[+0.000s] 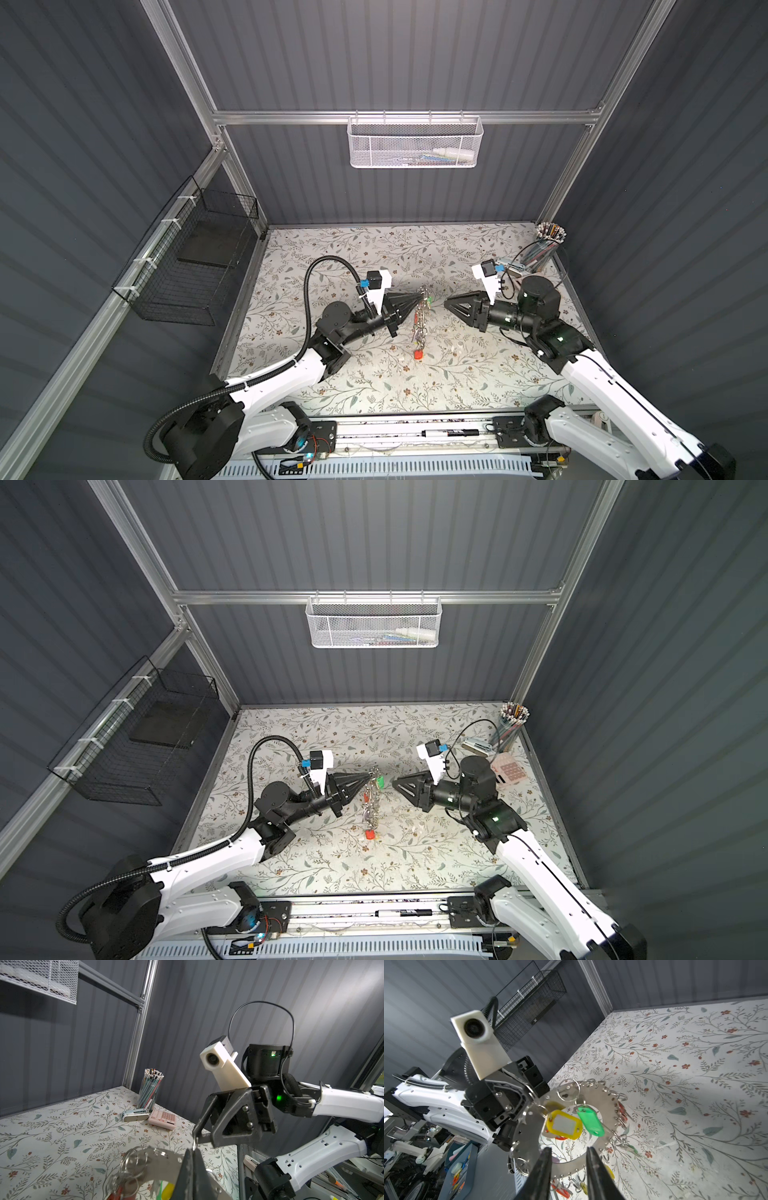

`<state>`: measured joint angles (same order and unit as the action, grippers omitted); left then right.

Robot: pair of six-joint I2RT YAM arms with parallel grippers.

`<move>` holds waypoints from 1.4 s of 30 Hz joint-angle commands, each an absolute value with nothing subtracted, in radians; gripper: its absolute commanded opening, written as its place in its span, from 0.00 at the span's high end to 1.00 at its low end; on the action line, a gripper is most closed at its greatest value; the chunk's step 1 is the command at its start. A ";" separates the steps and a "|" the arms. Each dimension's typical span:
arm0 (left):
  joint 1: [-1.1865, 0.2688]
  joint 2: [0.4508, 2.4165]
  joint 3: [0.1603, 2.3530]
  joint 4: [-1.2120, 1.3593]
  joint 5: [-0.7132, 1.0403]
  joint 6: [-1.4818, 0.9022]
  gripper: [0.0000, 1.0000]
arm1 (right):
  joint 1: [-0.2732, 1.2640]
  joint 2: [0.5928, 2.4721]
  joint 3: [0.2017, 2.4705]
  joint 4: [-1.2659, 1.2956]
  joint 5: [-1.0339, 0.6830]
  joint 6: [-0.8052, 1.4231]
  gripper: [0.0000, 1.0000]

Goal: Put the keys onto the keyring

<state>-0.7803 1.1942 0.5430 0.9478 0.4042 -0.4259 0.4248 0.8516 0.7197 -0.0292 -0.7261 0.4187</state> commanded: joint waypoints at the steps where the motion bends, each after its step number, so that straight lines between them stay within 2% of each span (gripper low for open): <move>1: -0.784 1.200 0.558 1.060 0.416 -0.458 1.00 | 0.423 0.848 0.768 -0.044 -0.745 0.402 0.64; 12: -0.785 1.241 0.541 1.170 0.447 -0.514 1.00 | 0.466 0.984 0.857 0.056 -0.833 0.389 0.62; 18: -0.784 1.250 0.548 1.166 0.446 -0.508 1.00 | 0.469 1.020 0.868 0.092 -0.868 0.400 0.69; 32: -0.784 1.272 0.555 1.183 0.450 -0.519 1.00 | 0.478 1.052 0.860 0.142 -0.900 0.414 0.78; 42: -0.785 1.272 0.560 1.182 0.456 -0.520 1.00 | 0.481 1.071 0.859 0.126 -0.879 0.398 0.77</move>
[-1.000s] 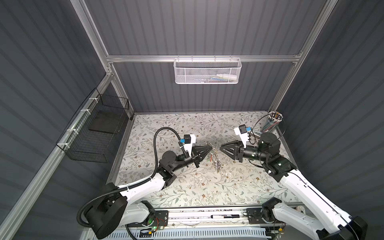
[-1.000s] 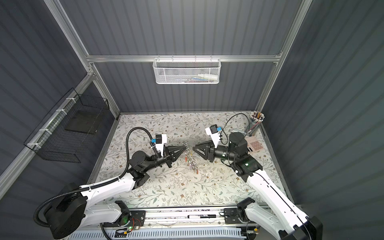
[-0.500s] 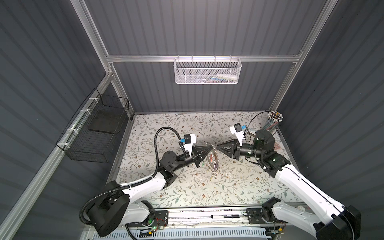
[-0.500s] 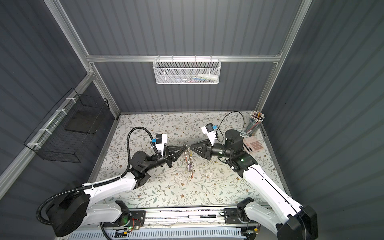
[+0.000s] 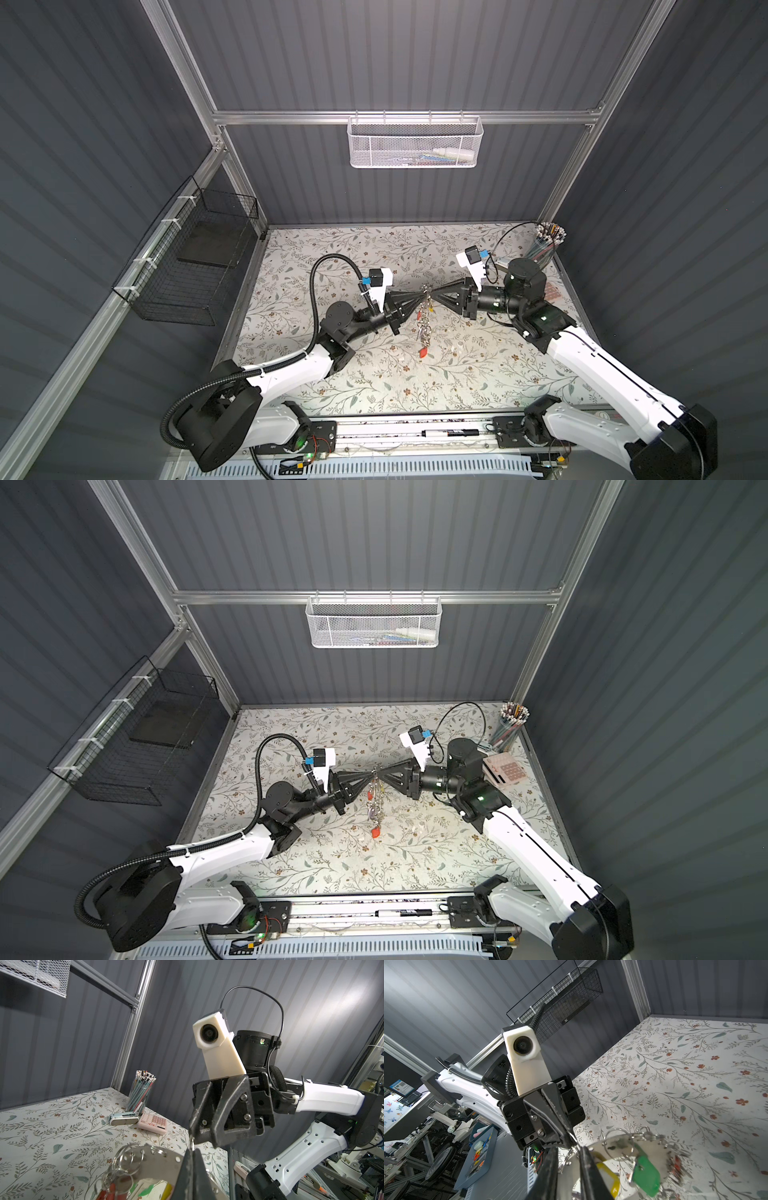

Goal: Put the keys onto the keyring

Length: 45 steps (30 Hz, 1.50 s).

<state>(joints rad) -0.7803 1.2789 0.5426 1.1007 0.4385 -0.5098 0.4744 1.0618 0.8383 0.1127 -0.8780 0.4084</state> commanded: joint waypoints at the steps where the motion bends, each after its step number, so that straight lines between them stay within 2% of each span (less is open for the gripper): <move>1: -0.785 1.272 0.563 1.184 0.459 -0.520 1.00 | 0.481 1.073 0.859 0.127 -0.874 0.398 0.77; 7: -0.785 1.266 0.560 1.180 0.458 -0.520 1.00 | 0.481 1.083 0.867 0.117 -0.853 0.390 0.77; 13: -0.785 1.263 0.561 1.173 0.459 -0.515 1.00 | 0.469 1.083 0.866 0.129 -0.840 0.402 0.72; 23: -0.785 1.271 0.564 1.173 0.453 -0.513 1.00 | 0.470 1.091 0.849 0.176 -0.899 0.430 0.82; 33: -0.785 1.276 0.565 1.181 0.451 -0.514 1.00 | 0.472 1.109 0.836 0.197 -0.938 0.442 0.81; 45: -0.785 1.258 0.545 1.179 0.413 -0.508 1.00 | 0.472 1.098 0.816 0.206 -0.948 0.447 0.85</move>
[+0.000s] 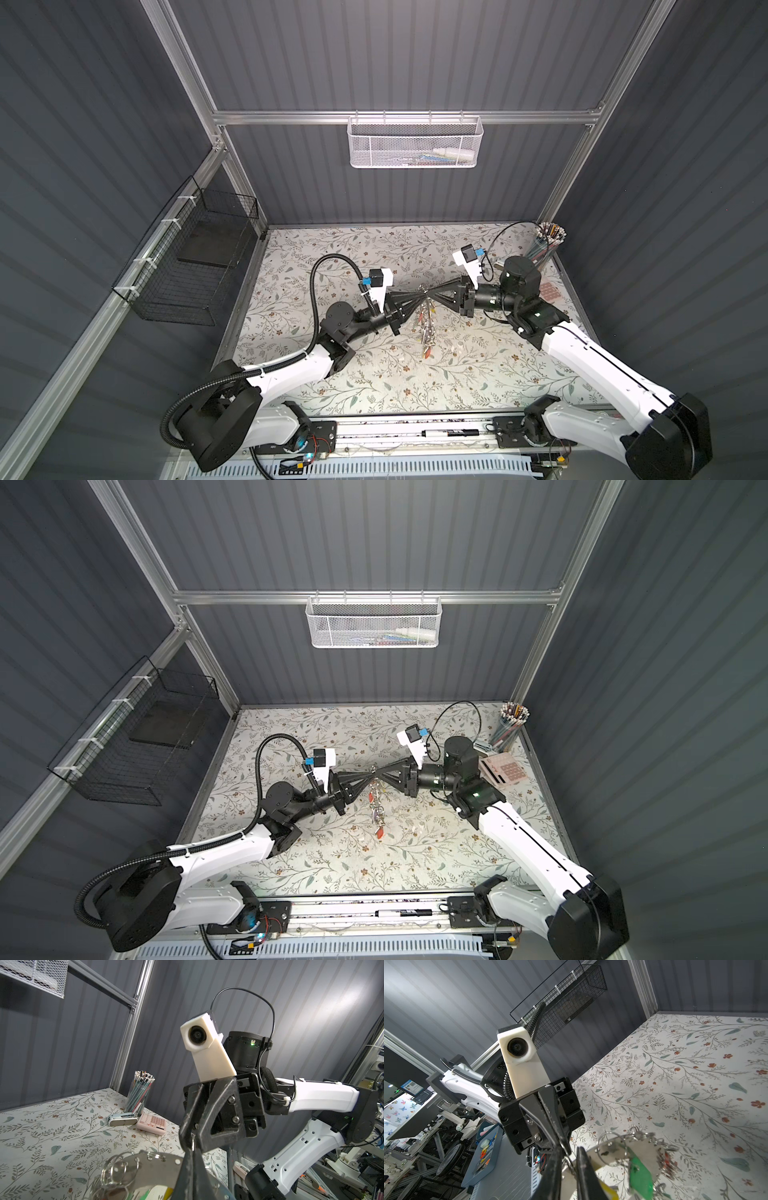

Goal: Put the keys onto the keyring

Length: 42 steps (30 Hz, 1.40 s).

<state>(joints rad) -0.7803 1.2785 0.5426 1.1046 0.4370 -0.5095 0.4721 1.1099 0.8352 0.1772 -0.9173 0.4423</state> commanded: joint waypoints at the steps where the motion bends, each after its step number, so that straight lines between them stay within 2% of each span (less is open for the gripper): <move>1: -0.785 1.259 0.544 1.182 0.412 -0.508 1.00 | 0.472 1.097 0.815 0.206 -0.948 0.448 0.85; 6: -0.785 1.256 0.541 1.183 0.398 -0.508 1.00 | 0.471 1.096 0.810 0.213 -0.948 0.451 0.89; 13: -0.785 1.255 0.535 1.179 0.389 -0.506 1.00 | 0.472 1.097 0.808 0.221 -0.949 0.452 1.00; 19: -0.785 1.219 0.557 1.050 0.396 -0.479 1.00 | 0.470 1.096 0.829 0.175 -0.941 0.404 1.00; 21: -0.783 1.185 0.578 0.934 0.403 -0.443 0.97 | 0.471 1.089 0.837 0.159 -0.936 0.382 1.00; 25: -0.743 1.111 0.634 0.633 0.428 -0.350 0.72 | 0.470 1.081 0.865 0.090 -0.902 0.302 1.00; 28: -0.662 1.081 0.687 0.495 0.564 -0.343 0.59 | 0.469 1.079 0.896 0.023 -0.883 0.230 1.00; 32: -0.632 1.049 0.835 0.118 0.645 -0.154 0.54 | 0.471 1.058 0.910 -0.014 -0.879 0.161 1.00; 36: -0.634 1.073 1.005 -0.203 0.657 0.029 0.56 | 0.471 1.061 0.950 -0.107 -0.880 0.065 1.00; 42: -0.633 1.262 1.324 -0.613 0.764 0.268 0.58 | 0.470 1.093 0.993 -0.152 -0.907 0.029 1.00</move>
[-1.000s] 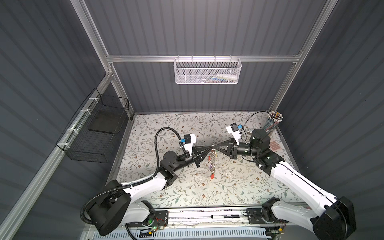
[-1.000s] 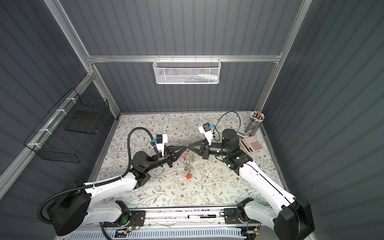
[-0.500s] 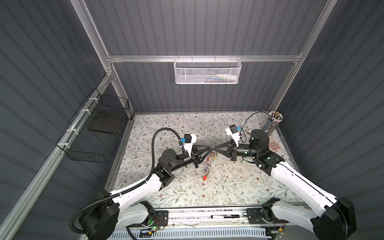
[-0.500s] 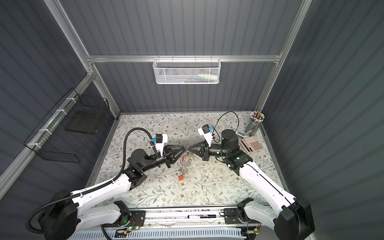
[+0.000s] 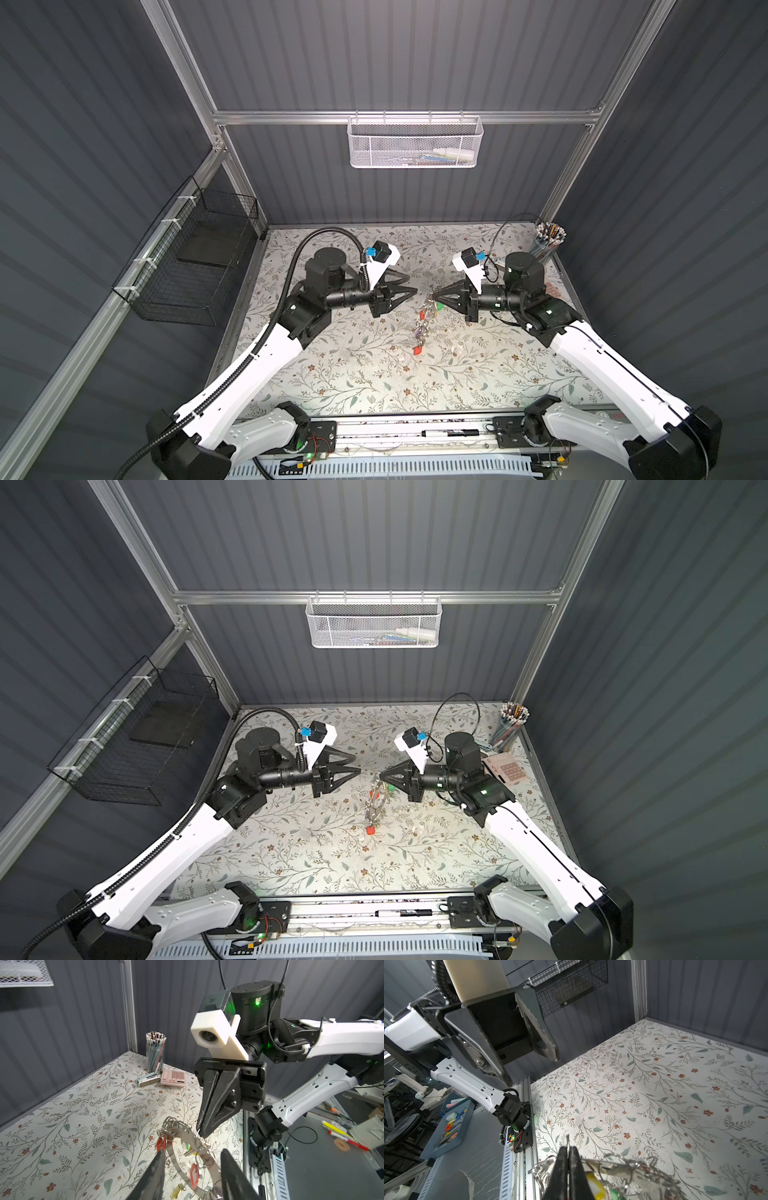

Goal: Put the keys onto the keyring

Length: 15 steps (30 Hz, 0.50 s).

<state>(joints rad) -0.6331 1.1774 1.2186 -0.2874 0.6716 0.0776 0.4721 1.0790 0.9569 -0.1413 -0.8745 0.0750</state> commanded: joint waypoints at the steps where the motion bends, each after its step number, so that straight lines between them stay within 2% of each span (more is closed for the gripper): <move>1: -0.634 1.305 1.380 -0.677 0.774 0.305 0.59 | 0.470 1.101 0.995 -0.144 -0.921 0.034 1.00; 6: -0.634 1.440 1.569 -0.866 0.809 0.421 0.63 | 0.469 1.109 0.991 -0.107 -0.958 0.054 1.00; 15: -0.657 1.540 1.677 -0.943 0.832 0.467 0.62 | 0.468 1.101 0.988 -0.101 -0.969 0.058 1.00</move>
<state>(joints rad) -0.6415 1.5261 1.6310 -0.8585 0.7898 0.4175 0.4721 1.1191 0.9668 -0.1436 -0.9363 0.0631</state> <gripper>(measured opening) 0.376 0.044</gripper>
